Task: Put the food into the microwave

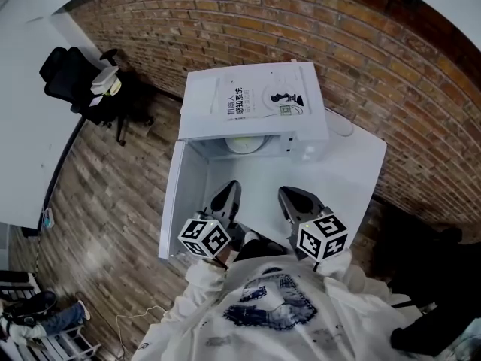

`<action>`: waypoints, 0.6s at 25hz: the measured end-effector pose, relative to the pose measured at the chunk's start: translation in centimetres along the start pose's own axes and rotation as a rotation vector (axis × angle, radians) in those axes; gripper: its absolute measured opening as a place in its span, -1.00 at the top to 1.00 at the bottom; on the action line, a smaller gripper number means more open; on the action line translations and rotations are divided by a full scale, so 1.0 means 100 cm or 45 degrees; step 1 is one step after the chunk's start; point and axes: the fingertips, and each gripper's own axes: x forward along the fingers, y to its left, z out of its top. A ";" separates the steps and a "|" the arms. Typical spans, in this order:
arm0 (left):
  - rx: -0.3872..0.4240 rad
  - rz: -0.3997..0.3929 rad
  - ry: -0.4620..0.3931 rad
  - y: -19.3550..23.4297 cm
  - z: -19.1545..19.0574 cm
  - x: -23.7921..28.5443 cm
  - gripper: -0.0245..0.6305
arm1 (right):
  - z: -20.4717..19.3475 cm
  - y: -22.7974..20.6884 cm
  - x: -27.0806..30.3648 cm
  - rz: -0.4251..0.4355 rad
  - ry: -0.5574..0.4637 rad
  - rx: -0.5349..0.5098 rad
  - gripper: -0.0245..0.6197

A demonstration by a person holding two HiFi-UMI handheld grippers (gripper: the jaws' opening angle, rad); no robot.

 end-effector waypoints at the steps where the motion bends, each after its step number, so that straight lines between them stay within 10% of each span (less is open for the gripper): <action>1: 0.063 0.002 0.006 -0.007 0.003 -0.004 0.91 | 0.003 0.003 -0.002 0.009 -0.009 -0.006 0.88; 15: 0.462 0.163 -0.020 -0.053 0.029 -0.045 0.90 | 0.024 0.022 -0.019 0.002 -0.084 -0.154 0.88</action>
